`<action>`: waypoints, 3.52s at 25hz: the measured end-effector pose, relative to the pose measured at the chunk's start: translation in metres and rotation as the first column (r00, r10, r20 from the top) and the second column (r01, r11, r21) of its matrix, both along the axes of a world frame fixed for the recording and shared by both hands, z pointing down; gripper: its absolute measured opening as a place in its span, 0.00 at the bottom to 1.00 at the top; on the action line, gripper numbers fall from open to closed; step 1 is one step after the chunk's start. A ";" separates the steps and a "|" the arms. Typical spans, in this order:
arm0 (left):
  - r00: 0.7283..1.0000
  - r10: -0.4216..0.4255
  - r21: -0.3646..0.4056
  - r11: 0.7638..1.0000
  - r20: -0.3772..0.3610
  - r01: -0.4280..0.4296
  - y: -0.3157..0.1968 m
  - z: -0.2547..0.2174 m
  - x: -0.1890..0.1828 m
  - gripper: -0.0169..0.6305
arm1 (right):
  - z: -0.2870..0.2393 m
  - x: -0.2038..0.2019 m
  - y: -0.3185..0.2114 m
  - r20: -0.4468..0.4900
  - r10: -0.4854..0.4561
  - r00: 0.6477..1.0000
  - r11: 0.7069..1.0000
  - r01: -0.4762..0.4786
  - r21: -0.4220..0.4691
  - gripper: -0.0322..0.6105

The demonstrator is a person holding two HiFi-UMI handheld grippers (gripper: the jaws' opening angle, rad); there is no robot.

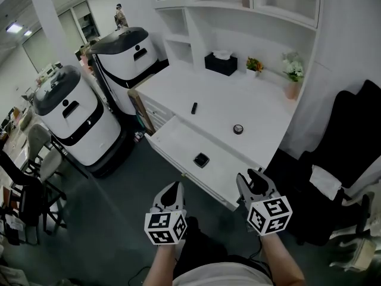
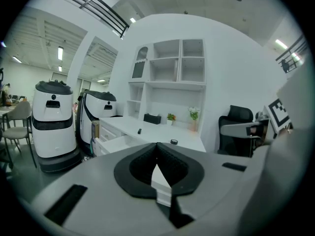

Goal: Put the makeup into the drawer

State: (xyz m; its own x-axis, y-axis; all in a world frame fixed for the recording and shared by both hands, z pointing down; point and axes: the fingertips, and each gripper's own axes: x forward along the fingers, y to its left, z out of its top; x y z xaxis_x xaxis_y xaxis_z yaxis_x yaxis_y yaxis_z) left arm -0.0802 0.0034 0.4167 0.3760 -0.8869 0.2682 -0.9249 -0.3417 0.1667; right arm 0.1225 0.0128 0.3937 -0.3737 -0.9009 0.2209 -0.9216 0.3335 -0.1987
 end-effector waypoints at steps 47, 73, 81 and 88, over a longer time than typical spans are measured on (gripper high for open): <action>0.908 0.417 -0.110 0.901 -0.042 -0.419 -0.233 0.043 -0.004 0.02 | 0.066 0.017 -0.186 -0.142 0.462 0.876 0.861 -0.481 -0.166 0.33; 0.920 0.391 -0.189 0.902 -0.025 -0.389 -0.295 0.077 0.029 0.02 | 0.147 0.066 -0.272 -0.262 0.399 0.879 0.824 -0.469 -0.318 0.38; 0.922 0.386 -0.205 0.901 -0.023 -0.382 -0.306 0.083 0.037 0.02 | 0.167 0.075 -0.285 -0.296 0.363 0.884 0.813 -0.455 -0.363 0.38; 0.926 0.378 -0.212 0.904 -0.018 -0.373 -0.313 0.086 0.040 0.02 | 0.176 0.071 -0.290 -0.323 0.300 0.898 0.816 -0.417 -0.401 0.38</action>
State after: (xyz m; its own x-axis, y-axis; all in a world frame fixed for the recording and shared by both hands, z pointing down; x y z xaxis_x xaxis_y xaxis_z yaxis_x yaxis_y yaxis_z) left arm -0.0401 -0.3100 0.5026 0.6615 -0.6051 0.4431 -0.7396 -0.6243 0.2515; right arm 0.1936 -0.2768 0.5699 0.0717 -0.7375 0.6716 -0.9947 -0.1028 -0.0067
